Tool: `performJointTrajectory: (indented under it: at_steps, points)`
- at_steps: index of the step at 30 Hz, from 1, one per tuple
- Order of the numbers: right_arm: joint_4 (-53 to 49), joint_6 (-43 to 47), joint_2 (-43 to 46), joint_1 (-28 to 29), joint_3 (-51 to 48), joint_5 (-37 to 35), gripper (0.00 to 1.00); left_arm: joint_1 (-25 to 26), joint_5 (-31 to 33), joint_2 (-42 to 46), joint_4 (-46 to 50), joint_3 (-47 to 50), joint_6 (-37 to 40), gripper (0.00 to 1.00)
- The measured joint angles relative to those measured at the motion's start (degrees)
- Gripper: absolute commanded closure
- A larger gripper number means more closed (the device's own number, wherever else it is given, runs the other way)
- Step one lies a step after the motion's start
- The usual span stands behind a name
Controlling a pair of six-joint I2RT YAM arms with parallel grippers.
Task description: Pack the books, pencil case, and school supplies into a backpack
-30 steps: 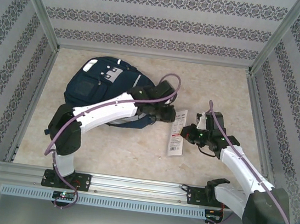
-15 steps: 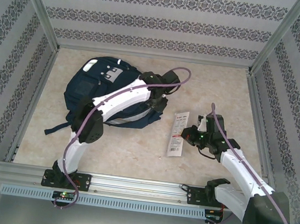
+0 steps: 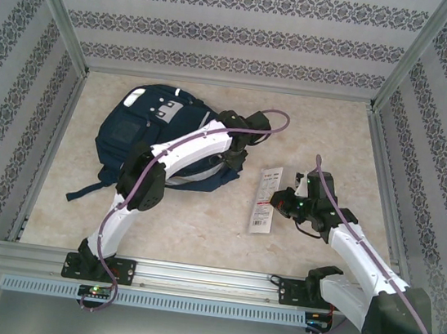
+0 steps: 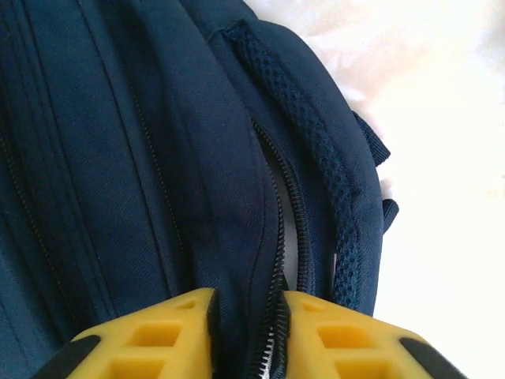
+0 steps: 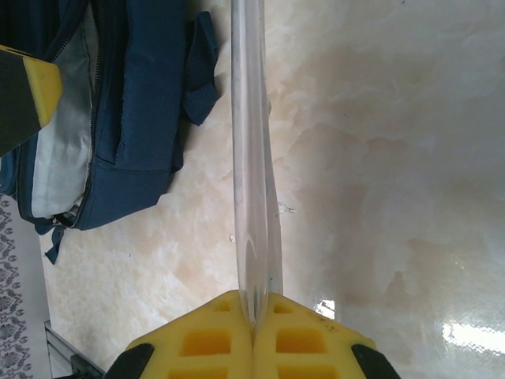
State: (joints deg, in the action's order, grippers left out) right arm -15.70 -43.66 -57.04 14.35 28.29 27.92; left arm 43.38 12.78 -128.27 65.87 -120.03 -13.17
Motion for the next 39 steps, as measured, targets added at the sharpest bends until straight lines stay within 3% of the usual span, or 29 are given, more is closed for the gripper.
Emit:
performJointTrajectory:
  at_steps: [3, 6, 15, 20, 28, 39]
  points:
    - [0.6, -0.3, 0.0, 0.0, 0.0, 0.0, 1.0, 0.0, 0.2, -0.7, 0.0, 0.0, 0.4, 0.85]
    - [1.4, -1.0, -0.2, 0.0, 0.2, 0.5, 1.0, 0.0, 0.2, -0.8, 0.0, 0.2, 0.1, 1.0]
    - [8.7, -7.2, -2.4, 0.0, 2.2, 4.9, 1.0, 0.0, 4.3, -0.3, 1.9, -2.3, -1.8, 1.0]
    - [15.6, -11.8, -6.6, 1.9, 4.7, 6.3, 1.0, -0.1, 7.3, 5.2, 3.3, -5.0, -4.4, 1.0]
    - [32.0, -19.4, -19.4, 6.8, 11.5, 6.4, 1.0, -2.2, 10.7, 16.1, 4.0, -5.9, -7.5, 1.0]
    - [46.5, -25.6, -44.1, 14.9, 29.8, 4.1, 1.0, -2.6, 7.7, 19.3, 3.0, -5.5, -8.8, 1.0]
